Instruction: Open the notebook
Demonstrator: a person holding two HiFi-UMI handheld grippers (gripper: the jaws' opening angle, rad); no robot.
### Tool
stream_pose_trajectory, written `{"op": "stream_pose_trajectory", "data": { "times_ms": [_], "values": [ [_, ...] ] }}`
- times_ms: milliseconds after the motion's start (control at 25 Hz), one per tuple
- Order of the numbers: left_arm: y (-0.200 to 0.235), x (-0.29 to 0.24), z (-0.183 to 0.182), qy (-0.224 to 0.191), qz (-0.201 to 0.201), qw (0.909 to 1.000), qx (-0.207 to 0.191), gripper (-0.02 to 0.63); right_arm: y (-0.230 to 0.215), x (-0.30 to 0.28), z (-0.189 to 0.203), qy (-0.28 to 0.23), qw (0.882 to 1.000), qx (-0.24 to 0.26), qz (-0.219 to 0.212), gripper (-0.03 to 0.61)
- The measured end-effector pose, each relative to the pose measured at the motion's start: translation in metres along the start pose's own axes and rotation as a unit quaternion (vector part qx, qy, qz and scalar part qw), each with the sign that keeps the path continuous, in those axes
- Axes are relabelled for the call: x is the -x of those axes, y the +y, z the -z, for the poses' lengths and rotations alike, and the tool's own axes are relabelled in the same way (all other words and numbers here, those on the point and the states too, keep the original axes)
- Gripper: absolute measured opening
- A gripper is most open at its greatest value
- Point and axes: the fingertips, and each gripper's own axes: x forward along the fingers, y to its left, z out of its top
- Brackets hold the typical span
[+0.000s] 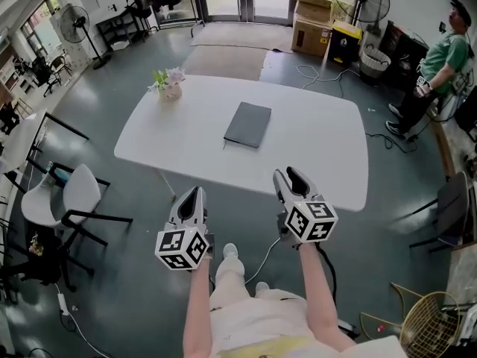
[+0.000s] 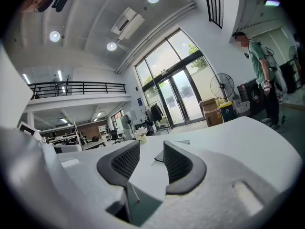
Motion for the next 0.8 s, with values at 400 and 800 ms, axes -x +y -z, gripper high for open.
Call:
{"op": "stream_pose_trajectory", "data": {
  "times_ms": [400, 800],
  "values": [
    [0.065, -0.095, -0.008, 0.028, 0.032, 0.9991, 0.000, -0.002, -0.025, -0.099, 0.006, -0.001, 0.998, -0.020, 0.055, 0.141],
    [0.121, -0.161, -0.014, 0.059, 0.076, 0.9953, 0.005, -0.002, -0.038, -0.162, 0.026, 0.017, 0.990, -0.036, 0.135, 0.141]
  ]
}}
